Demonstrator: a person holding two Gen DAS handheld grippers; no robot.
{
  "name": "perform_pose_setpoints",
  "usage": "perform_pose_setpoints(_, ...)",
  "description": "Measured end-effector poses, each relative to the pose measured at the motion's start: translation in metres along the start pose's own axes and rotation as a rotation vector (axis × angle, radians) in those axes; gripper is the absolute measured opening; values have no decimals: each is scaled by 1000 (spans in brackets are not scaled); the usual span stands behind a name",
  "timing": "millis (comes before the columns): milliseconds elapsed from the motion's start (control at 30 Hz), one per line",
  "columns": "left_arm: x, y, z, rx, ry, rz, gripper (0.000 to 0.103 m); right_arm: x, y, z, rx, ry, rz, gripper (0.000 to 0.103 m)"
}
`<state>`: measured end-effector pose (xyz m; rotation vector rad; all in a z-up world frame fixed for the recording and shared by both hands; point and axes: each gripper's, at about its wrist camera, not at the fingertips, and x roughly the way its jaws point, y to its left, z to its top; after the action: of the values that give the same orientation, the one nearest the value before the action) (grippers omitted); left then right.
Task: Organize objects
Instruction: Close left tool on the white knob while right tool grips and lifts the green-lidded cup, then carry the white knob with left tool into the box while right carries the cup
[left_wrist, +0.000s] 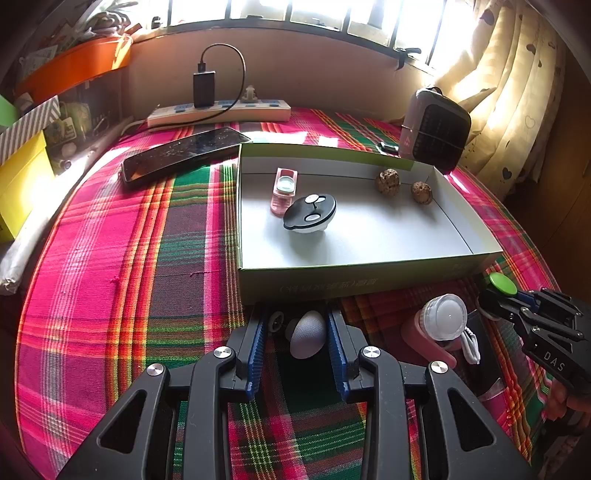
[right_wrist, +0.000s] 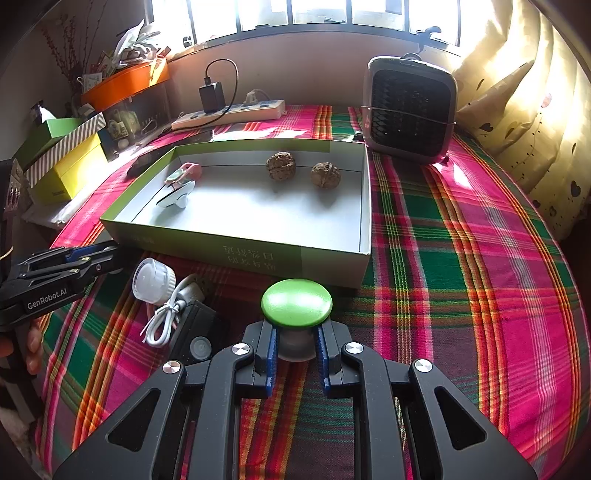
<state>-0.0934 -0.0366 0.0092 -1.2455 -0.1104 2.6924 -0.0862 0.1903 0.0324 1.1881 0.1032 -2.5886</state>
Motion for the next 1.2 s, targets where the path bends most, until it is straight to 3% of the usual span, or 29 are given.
perform_pose_setpoints(833, -26, -9, 10, 29, -46, -28, 29, -22, -10, 9, 27, -66, 30, 18)
perform_pose_setpoints(1200, -26, -15, 26, 46, -62, -30, 29, -25, -6, 39, 0, -116, 76, 18)
